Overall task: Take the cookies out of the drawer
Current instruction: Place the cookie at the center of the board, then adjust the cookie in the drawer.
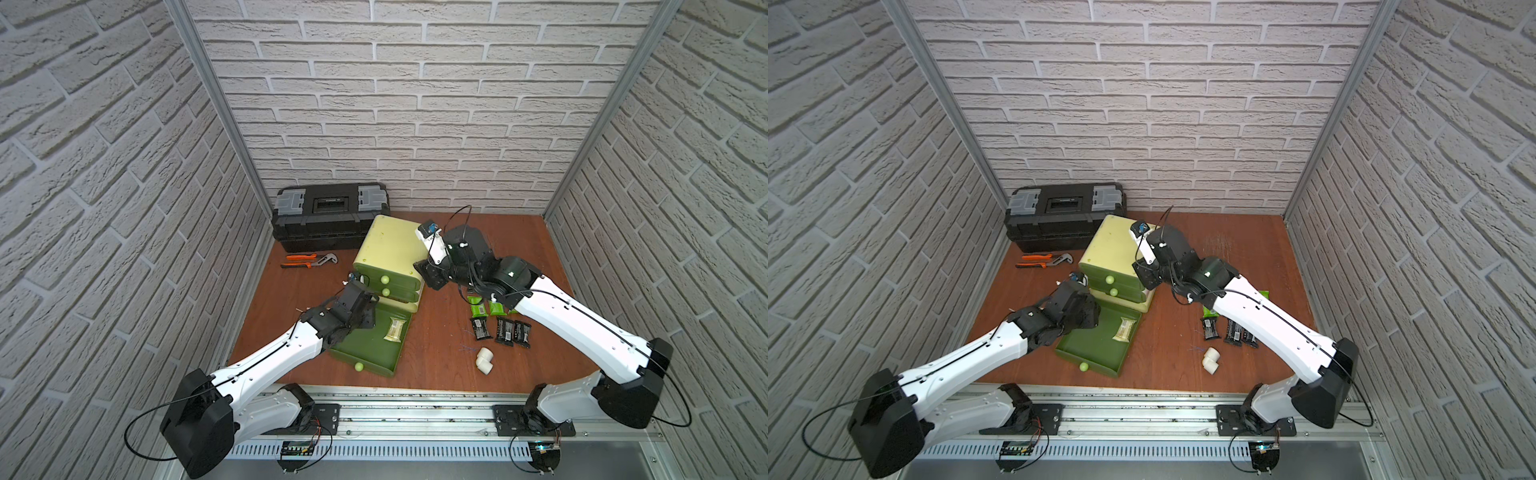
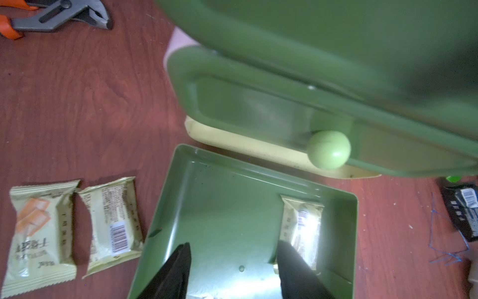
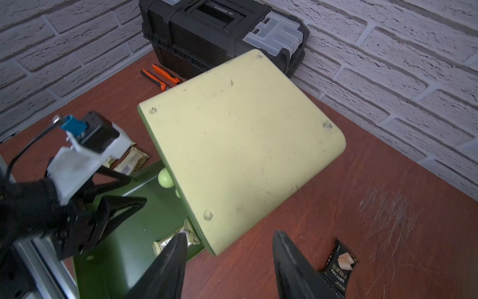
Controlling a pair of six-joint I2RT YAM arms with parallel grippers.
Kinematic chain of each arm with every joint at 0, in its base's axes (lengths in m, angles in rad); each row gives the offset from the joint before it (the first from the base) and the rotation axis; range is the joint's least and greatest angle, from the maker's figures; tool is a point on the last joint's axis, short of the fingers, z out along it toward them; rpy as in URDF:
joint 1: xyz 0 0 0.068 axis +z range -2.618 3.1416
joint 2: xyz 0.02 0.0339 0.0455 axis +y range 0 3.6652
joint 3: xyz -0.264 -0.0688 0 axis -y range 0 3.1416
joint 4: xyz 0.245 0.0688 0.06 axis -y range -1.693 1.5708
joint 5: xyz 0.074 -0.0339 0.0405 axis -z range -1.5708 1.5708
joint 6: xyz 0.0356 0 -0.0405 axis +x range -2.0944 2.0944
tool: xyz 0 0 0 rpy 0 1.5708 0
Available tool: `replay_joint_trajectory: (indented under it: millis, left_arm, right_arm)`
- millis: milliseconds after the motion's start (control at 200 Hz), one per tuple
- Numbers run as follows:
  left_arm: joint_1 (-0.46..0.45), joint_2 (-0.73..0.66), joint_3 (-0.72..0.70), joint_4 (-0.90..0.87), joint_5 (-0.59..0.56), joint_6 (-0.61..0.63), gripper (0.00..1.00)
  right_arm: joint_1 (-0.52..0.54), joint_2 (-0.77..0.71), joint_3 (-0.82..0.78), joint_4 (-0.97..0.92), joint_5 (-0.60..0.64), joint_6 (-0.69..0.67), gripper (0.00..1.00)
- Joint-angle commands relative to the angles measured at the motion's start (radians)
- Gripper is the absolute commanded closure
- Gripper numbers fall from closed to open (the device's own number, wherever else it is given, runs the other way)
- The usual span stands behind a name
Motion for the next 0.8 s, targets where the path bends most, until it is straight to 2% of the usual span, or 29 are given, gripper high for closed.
replay_joint_trajectory:
  millis: [0, 135, 410, 795]
  left_arm:
    - [-0.043, 0.029, -0.026, 0.127, -0.056, -0.045, 0.4]
    - [-0.097, 0.065, -0.068, 0.201, -0.088, -0.052, 0.37]
    - [-0.171, 0.128, -0.138, 0.334, -0.107, -0.041, 0.36]
    - [-0.202, 0.209, -0.156, 0.418, -0.107, -0.055, 0.34]
  right_arm:
    - [-0.02, 0.08, 0.08, -0.015, -0.016, 0.007, 0.42]
    - [-0.035, 0.151, 0.128, -0.02, -0.022, -0.006, 0.42]
    - [-0.044, 0.182, 0.111, -0.013, -0.026, -0.014, 0.42]
    - [-0.044, 0.209, 0.078, -0.074, -0.036, -0.016, 0.44]
